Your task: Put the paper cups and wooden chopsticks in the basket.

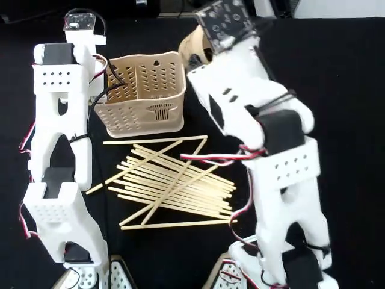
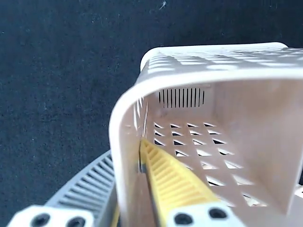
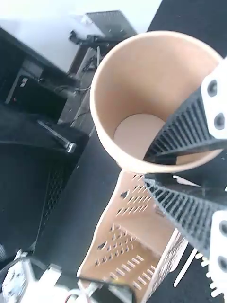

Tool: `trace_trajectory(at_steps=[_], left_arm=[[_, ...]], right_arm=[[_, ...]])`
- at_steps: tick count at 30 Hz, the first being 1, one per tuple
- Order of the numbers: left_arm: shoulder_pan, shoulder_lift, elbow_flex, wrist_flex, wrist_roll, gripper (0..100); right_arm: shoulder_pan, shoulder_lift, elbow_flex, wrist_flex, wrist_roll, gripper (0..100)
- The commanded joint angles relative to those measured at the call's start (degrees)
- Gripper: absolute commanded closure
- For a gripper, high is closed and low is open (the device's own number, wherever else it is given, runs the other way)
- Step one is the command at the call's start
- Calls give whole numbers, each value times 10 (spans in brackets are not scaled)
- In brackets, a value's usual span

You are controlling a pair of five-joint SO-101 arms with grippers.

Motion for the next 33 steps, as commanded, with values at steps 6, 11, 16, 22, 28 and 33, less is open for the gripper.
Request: trace_trajectory(at_steps=[6,11,16,22,28,33], left_arm=[[35,3,12,0,7,970],[31,4,12,1,7,970],[34,3,12,1,7,970],[29,4,13,0,7,970],[32,4,12,-1,7,970],[35,-1,11,-16,7,970]], right_arm=[[-60,47,-81,-17,-1,986],[-60,85,-60,-8,0,986],[-61,113,-36,-9,13,986],[-62,90,-37,-4,29,986],[-62,22,-30,11,31,986],[-62,23,4,27,32,986]])
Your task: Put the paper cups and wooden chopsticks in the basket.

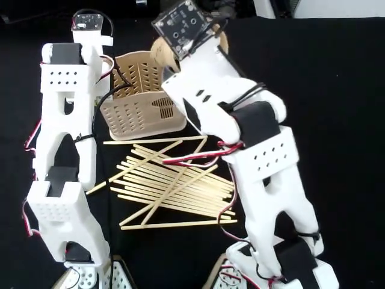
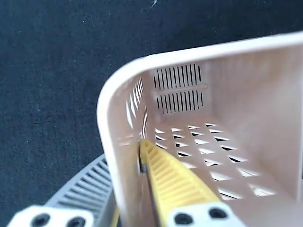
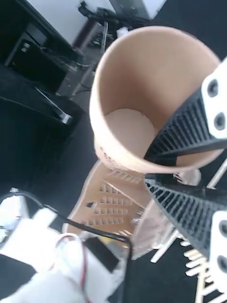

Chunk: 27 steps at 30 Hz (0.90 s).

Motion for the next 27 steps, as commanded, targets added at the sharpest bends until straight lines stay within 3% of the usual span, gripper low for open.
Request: trace_trajectory(at_steps=[1,8,19,27], left_arm=[[17,-4,13,-25,0,970],[16,0,14,-74,-3,970],[20,-10,25,-70,-3,970],[36,-125,176,-139,-3,970]], right_arm=[[-4,-19,13,4,4,986],[-33,-19,28,27,13,986],[-37,7,21,34,78,986],[9,153,-175,140,84,986]])
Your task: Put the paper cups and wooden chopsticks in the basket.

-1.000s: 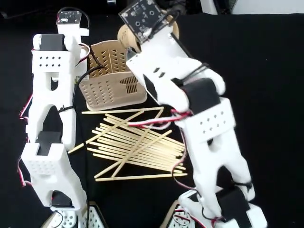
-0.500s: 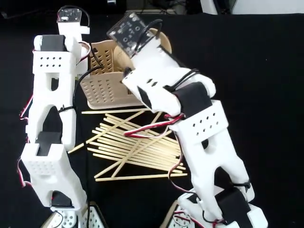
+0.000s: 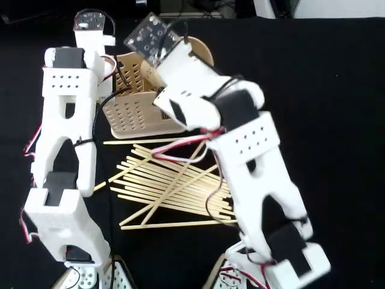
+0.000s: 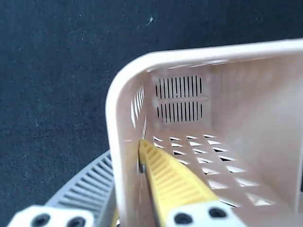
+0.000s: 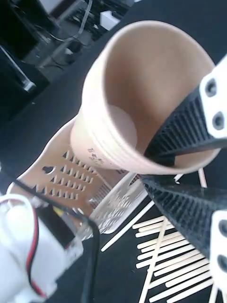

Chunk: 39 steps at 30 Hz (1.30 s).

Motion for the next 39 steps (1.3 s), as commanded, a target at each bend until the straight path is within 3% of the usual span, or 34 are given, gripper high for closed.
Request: trace_trajectory(at_steps=[1,8,12,22,39], left_arm=[[25,-69,106,-64,-4,970],[27,-193,371,-254,-4,970],[27,-239,458,-312,-8,970],[26,-244,473,-319,-32,970],[25,-244,479,-318,-29,970]], right_arm=[[23,62,-136,61,2,986],[20,204,-376,181,25,986],[19,279,-431,215,47,986],[-41,259,-426,215,50,986],[41,229,-372,215,171,986]])
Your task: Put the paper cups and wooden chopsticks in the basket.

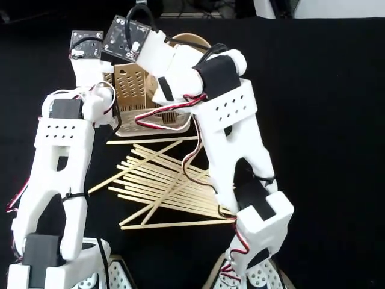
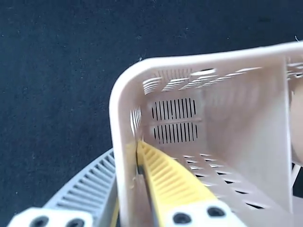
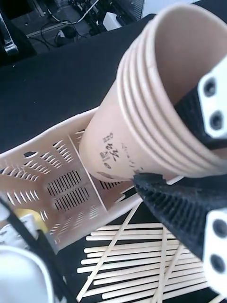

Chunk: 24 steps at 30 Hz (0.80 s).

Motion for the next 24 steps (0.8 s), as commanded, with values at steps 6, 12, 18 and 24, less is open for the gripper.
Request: trace_trajectory(at_steps=[6,12,18,24], left_arm=[[15,4,29,-1,-7,970],[15,4,29,-1,-7,970],[13,4,29,-1,-7,970],[14,4,29,1,-7,970]], right_arm=[[45,-7,-22,2,11,986],[-7,-7,-11,2,11,986],[-58,-4,25,1,10,985],[-55,-8,27,1,8,978]])
